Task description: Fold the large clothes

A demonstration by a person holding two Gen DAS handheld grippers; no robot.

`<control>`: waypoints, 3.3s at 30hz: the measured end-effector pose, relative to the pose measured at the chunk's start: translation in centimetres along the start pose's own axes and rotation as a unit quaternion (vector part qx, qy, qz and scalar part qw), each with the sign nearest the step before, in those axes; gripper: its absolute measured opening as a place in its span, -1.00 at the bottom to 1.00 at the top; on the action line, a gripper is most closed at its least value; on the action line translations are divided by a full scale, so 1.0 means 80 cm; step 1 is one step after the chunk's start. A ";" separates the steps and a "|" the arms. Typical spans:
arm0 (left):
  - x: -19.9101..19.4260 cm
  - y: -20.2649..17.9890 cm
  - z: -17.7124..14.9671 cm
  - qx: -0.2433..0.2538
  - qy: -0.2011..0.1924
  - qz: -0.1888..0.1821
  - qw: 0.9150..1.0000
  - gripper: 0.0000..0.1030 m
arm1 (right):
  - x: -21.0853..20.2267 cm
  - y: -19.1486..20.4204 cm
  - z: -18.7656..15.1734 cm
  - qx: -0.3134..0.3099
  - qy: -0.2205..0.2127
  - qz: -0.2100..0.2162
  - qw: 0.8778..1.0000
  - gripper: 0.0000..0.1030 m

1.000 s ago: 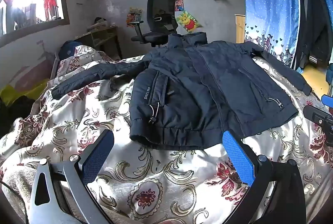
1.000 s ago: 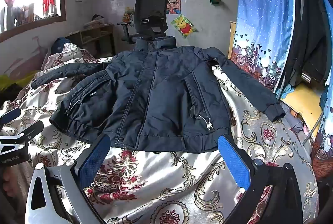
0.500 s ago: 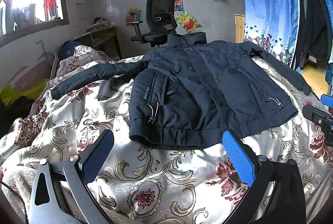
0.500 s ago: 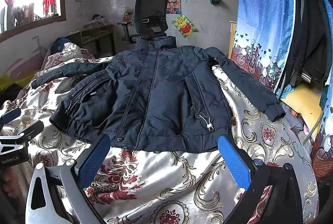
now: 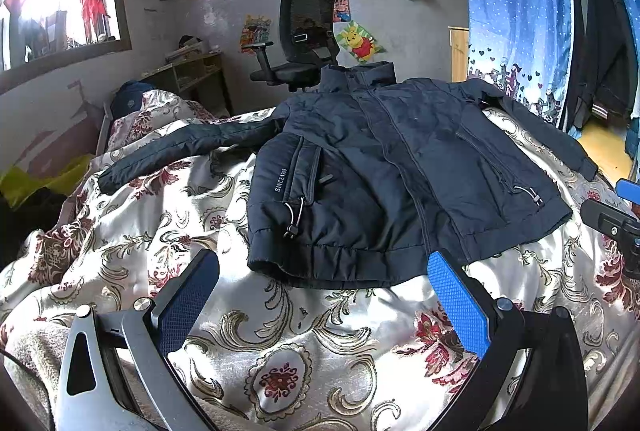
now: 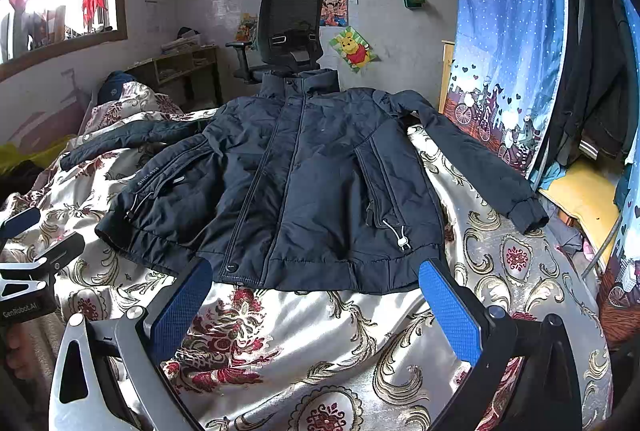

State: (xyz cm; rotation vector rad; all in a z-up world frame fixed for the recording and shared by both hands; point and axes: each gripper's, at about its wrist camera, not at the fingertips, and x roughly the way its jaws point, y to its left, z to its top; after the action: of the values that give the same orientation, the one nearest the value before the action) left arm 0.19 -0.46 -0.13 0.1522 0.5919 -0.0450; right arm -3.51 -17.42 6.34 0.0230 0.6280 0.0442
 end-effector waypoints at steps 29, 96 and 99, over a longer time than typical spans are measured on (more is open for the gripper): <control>-0.001 0.000 -0.001 0.002 -0.001 0.001 1.000 0.98 | 0.000 0.001 0.000 0.000 0.000 0.000 1.000 1.00; -0.266 0.107 0.262 -0.012 -0.122 0.059 0.991 0.98 | -0.185 0.000 0.223 0.036 -0.121 0.001 0.992 1.00; -0.284 0.110 0.293 -0.008 -0.133 0.063 0.989 0.98 | -0.193 0.003 0.243 0.020 -0.123 -0.021 0.992 1.00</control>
State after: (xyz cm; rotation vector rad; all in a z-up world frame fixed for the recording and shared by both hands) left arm -4.90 4.56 32.92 0.1644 0.3158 0.0606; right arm -4.57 -18.08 31.09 0.0539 0.3830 -0.0121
